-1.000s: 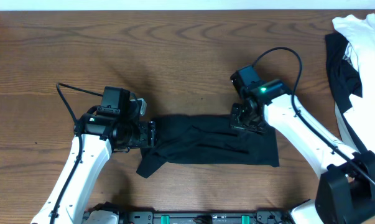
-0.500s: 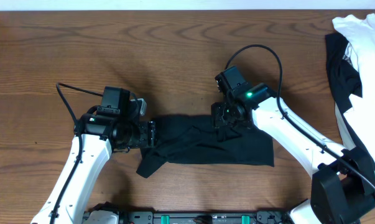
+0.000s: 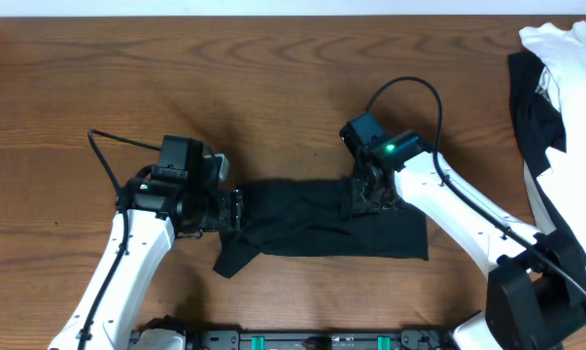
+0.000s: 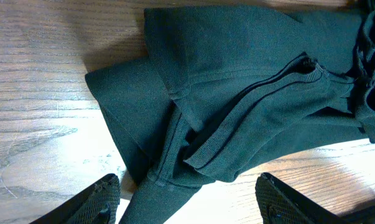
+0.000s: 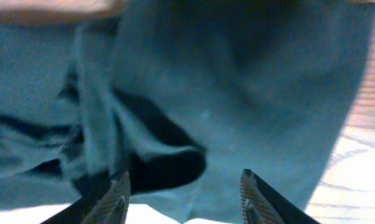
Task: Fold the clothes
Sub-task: 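Fold the right end leftward toward the left gripper with the right gripper, then press the folded bundle with the right gripper and pull the left gripper back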
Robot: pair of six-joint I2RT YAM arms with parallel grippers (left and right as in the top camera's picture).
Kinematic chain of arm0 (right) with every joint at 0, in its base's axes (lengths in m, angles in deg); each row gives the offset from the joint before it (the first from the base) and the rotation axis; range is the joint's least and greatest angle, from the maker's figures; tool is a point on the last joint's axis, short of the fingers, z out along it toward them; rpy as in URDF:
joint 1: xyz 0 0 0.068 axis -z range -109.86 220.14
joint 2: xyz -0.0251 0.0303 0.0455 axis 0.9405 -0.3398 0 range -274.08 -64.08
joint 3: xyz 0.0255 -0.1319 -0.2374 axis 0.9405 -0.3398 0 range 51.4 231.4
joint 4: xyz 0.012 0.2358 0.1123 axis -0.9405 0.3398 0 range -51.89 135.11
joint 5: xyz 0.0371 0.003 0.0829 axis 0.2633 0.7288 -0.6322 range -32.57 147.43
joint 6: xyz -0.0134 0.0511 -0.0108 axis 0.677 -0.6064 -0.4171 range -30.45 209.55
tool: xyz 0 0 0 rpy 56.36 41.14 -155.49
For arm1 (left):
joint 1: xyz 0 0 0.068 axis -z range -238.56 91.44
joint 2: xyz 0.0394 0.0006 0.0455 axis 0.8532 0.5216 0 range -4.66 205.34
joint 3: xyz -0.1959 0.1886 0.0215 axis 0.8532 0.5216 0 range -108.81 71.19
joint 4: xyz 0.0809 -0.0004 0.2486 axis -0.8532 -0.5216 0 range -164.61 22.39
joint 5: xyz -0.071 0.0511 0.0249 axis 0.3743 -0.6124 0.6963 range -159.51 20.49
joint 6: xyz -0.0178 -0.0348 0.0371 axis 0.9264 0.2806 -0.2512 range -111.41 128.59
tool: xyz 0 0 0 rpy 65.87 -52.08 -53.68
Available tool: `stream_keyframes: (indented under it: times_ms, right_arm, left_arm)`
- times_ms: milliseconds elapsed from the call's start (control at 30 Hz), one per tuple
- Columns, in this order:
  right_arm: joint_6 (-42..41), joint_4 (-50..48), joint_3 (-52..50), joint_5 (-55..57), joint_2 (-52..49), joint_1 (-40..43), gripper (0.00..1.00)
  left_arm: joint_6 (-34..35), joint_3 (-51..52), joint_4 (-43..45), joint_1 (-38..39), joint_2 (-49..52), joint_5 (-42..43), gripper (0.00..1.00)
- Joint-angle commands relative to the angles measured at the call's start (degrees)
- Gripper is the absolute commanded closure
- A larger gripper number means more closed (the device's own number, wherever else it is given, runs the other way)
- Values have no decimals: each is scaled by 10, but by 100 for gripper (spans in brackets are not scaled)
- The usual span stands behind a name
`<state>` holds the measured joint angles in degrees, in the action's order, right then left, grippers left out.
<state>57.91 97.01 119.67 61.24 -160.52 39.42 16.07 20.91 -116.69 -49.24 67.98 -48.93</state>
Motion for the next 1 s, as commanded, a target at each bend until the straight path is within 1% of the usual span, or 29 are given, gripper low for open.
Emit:
stream_keyframes:
  times_ms: [0, 333, 500, 567, 633, 733, 800, 833, 900, 967]
  right_arm:
    - [-40, -4, -17, 50, -1, -1, 47]
    - [-151, -52, -101, 123, -1, 1, 49]
    - [-148, -77, -122, 119, -1, 0, 50]
    - [-122, -85, -122, 89, -1, 0, 50]
    - [-75, -106, -122, 40, -1, 0, 50]
    - [36, -155, -122, -66, -1, -1, 50]
    - [125, -188, -122, -155, -1, -2, 50]
    - [154, -197, -122, -188, -1, -2, 49]
    - [182, -206, -122, -217, -1, -2, 49]
    - [186, -207, -122, -219, -1, -2, 48]
  left_arm:
    - [-1, -2, -2, -3, 0, -5, 28]
    - [-1, -2, -6, -3, 0, -5, 28]
    - [-1, -2, -6, -3, 0, -5, 28]
    - [-1, -2, -6, -3, 0, -5, 28]
    - [-1, -2, -6, -3, 0, -5, 28]
    - [-1, -2, -6, -3, 0, -5, 28]
    - [-1, -2, -6, -3, 0, -5, 28]
    - [-1, -2, -6, -3, 0, -5, 28]
    - [-1, -2, -6, -3, 0, -5, 28]
    - [-1, -2, -6, -3, 0, -5, 28]
